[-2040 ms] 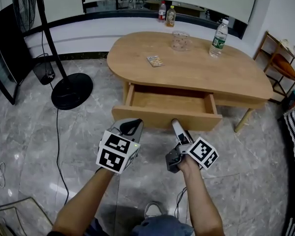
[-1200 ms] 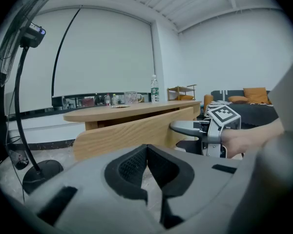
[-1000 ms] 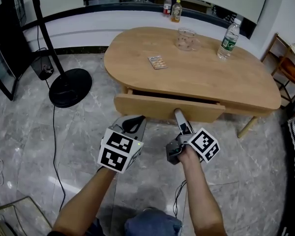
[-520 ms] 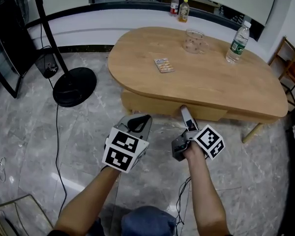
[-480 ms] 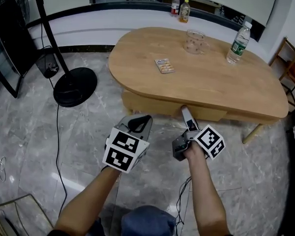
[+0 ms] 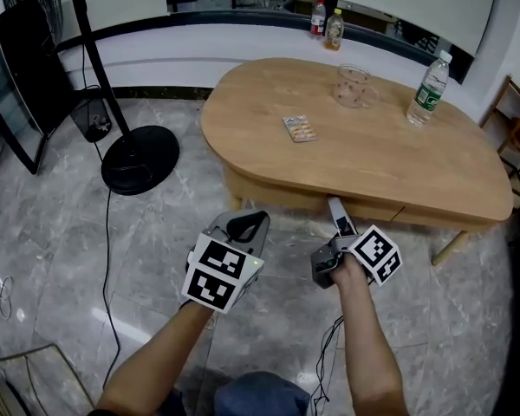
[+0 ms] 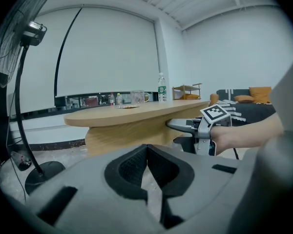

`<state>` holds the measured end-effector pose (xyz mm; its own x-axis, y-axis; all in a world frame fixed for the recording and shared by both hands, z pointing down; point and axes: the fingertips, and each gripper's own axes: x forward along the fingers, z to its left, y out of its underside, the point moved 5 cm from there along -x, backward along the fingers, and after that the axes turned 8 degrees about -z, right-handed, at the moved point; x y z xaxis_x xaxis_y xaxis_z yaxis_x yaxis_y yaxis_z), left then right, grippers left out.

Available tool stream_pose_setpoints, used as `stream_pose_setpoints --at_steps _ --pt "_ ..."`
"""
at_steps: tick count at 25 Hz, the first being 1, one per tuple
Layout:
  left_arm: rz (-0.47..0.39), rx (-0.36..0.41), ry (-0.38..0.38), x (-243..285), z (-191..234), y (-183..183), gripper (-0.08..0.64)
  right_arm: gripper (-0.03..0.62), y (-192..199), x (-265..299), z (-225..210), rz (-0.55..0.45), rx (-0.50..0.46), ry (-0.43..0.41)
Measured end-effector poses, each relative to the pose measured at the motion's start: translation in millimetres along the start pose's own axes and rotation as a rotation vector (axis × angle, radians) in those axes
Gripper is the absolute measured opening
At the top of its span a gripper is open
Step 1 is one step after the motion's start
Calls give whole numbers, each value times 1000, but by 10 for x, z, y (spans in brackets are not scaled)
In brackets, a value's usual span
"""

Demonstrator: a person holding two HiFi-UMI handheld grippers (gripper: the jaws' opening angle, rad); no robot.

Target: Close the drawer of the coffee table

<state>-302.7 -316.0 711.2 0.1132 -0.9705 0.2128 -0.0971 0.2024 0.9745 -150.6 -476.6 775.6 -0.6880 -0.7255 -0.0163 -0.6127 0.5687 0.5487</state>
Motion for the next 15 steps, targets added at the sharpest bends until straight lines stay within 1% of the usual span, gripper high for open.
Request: stream_pose_setpoints --at_steps 2,4,7,12,15 --pt "3 0 1 -36 -13 15 3 463 6 -29 -15 5 -8 10" --pt "2 -2 0 -88 -18 -7 3 424 6 -71 -4 14 -37 28" --pt "-5 -4 -1 -181 -25 -107 3 419 -39 -188 114 34 -90 38" --pt "-12 -31 11 -362 -63 -476 3 374 -218 -473 526 91 -199 64" --pt "-6 -46 36 -502 -81 -813 2 345 -373 -650 855 113 -255 92"
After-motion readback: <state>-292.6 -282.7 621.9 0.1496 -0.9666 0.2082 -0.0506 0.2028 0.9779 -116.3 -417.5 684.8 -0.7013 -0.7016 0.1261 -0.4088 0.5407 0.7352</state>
